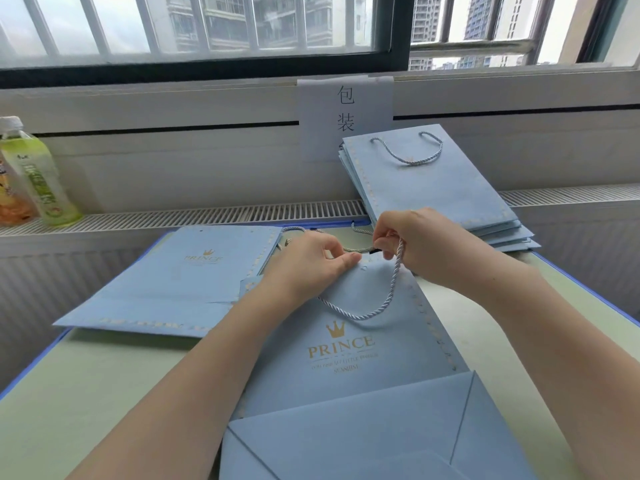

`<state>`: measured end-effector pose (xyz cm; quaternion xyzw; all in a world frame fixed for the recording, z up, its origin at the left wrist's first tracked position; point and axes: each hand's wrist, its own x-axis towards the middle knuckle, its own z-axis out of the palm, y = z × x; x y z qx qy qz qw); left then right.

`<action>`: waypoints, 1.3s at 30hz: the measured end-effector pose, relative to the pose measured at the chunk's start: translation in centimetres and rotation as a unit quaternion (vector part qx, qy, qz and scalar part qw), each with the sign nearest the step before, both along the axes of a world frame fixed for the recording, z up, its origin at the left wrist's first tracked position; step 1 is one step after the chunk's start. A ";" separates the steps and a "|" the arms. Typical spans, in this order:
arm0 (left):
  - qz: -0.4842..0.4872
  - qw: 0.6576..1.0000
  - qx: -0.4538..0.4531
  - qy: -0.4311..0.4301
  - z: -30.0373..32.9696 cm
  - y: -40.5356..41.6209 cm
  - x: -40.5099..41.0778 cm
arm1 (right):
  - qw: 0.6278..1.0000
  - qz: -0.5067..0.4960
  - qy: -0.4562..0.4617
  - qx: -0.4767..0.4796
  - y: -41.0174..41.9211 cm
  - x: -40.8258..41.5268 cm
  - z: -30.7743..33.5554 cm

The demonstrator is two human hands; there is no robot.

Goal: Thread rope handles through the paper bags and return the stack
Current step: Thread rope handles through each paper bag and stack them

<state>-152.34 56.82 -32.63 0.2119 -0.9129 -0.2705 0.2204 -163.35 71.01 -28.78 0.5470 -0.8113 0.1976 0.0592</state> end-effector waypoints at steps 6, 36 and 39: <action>0.018 0.999 -0.022 -0.025 -0.4 0.0 0.0 | 0.999 0.032 0.015 0.037 -0.2 1.0 -0.2; 0.027 0.998 -0.041 0.039 -0.7 0.5 -0.4 | 0.998 0.060 0.002 -0.002 0.0 1.0 -0.1; 0.042 0.997 -0.051 0.040 -0.4 0.9 -0.4 | 0.998 0.056 0.017 0.000 0.1 1.0 0.2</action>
